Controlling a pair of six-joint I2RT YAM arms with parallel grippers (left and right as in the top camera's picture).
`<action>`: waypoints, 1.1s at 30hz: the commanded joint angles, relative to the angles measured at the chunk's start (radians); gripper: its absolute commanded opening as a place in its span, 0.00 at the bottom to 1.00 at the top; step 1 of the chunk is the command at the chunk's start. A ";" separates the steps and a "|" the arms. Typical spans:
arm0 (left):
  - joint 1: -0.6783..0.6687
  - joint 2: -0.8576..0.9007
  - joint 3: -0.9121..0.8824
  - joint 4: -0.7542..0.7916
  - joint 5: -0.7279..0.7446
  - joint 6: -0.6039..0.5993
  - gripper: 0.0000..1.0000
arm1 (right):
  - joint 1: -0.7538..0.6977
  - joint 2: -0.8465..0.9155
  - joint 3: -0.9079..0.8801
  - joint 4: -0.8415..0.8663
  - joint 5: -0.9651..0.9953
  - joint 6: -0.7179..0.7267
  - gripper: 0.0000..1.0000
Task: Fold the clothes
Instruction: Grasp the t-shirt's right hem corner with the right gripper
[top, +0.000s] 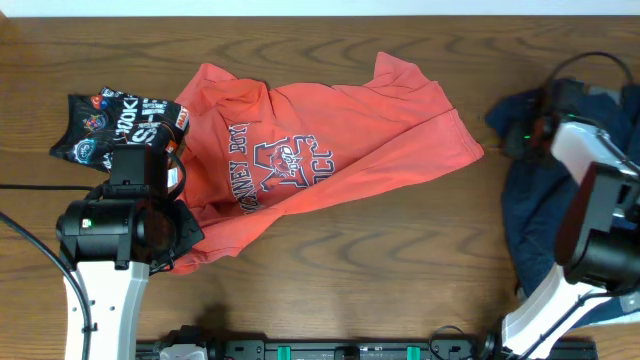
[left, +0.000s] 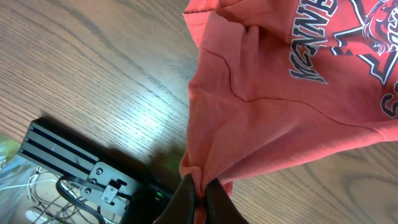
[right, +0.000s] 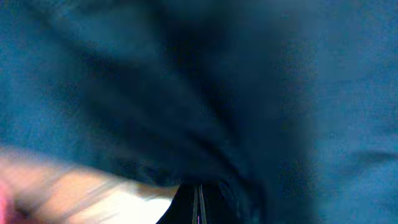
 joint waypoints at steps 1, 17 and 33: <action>0.000 -0.004 0.011 0.005 -0.030 -0.009 0.06 | -0.103 0.048 -0.006 0.026 0.105 0.084 0.02; 0.000 -0.003 0.010 0.006 -0.026 -0.008 0.06 | -0.079 -0.082 0.216 -0.245 -0.454 -0.092 0.53; 0.000 -0.003 0.010 0.002 -0.027 0.000 0.06 | 0.314 -0.034 0.223 -0.238 -0.163 0.219 0.70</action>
